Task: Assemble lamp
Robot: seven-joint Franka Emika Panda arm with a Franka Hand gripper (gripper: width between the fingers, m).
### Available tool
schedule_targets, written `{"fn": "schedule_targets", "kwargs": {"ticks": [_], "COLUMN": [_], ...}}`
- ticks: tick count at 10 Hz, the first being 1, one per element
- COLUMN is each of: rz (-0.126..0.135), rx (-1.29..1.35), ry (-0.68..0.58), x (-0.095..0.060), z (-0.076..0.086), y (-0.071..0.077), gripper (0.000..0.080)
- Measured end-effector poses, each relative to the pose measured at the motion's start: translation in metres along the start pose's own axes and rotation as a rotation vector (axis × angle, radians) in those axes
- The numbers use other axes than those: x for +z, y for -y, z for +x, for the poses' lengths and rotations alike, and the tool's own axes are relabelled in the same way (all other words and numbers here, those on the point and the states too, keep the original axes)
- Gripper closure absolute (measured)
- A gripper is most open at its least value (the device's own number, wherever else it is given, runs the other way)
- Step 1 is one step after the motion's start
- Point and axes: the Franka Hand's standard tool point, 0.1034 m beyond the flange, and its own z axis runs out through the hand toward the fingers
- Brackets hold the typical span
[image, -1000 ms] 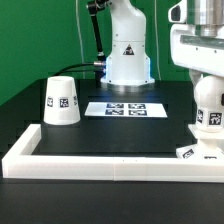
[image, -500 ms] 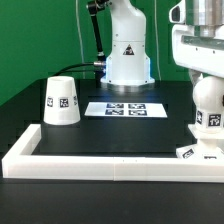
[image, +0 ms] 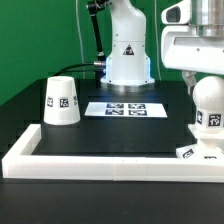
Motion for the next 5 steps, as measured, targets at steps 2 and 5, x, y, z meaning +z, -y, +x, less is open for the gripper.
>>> {"fn": "schedule_targets", "kwargs": {"ticks": [2, 5], "rz": [0.001, 0.007], "rx": [-0.178, -0.436], "ry": [-0.001, -0.010], "x": [0.0002, -0.0003], "z": [-0.0029, -0.0026], "y": [0.0025, 0.0044], "gripper": [0.0100, 0.0100]}}
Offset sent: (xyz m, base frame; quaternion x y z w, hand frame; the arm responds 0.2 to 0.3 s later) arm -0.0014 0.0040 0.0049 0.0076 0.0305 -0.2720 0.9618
